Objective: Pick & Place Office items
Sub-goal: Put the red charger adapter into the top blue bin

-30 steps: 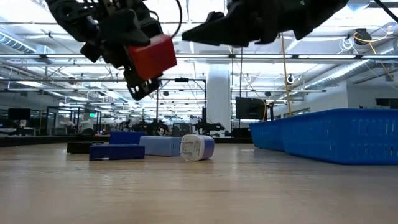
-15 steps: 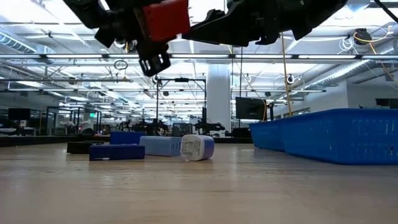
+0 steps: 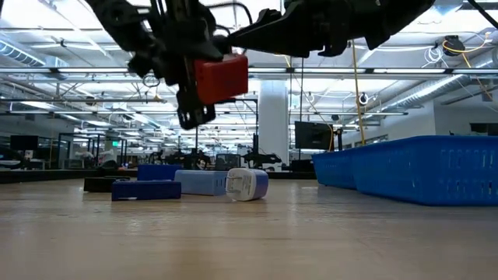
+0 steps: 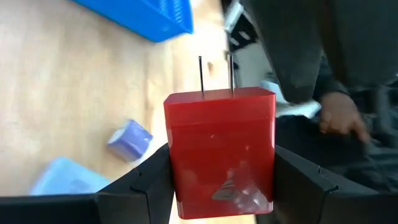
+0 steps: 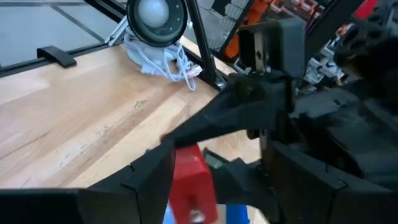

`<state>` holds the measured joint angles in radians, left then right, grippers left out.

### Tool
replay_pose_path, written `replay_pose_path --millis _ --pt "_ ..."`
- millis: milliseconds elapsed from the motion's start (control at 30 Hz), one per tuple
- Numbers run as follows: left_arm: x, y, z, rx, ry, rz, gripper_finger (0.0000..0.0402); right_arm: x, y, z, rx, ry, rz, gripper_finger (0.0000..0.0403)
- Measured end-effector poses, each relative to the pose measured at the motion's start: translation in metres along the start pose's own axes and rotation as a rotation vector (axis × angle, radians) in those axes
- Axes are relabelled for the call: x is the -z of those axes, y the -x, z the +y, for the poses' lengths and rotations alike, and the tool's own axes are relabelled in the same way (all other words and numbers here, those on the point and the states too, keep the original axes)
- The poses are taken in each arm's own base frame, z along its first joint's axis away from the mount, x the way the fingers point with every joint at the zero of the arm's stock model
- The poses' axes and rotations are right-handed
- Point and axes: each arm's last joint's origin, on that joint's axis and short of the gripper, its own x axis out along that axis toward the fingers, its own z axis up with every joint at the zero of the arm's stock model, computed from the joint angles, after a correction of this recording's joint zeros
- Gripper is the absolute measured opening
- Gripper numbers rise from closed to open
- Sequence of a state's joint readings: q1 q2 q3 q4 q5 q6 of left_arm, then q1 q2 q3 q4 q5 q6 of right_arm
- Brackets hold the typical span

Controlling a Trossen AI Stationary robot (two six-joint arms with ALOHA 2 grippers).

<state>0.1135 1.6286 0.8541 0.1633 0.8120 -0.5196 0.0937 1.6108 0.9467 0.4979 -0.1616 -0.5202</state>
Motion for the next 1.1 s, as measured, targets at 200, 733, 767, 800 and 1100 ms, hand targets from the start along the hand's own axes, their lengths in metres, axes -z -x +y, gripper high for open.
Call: replay_pose_path --millis 200,733,767,800,1100 --pt "-0.007 0.000 0.004 0.125 -0.020 -0.001 0.0213 0.000 0.001 0.001 -0.016 -0.012 0.003 0.0229" --pt "-0.015 0.008 0.002 0.197 0.005 -0.012 0.0214 0.002 0.000 0.004 -0.062 -0.015 0.003 0.0204" --pt "-0.015 0.008 0.002 0.197 0.005 -0.013 0.0214 0.002 0.000 0.004 -0.061 -0.015 0.003 0.0197" --pt "-0.015 0.008 0.002 0.197 0.004 -0.013 0.0214 0.001 0.000 0.004 -0.060 -0.014 0.002 0.0190" --pt "-0.015 0.009 0.002 0.198 -0.005 -0.012 0.0214 -0.001 0.000 0.004 -0.072 -0.022 -0.026 0.0115"
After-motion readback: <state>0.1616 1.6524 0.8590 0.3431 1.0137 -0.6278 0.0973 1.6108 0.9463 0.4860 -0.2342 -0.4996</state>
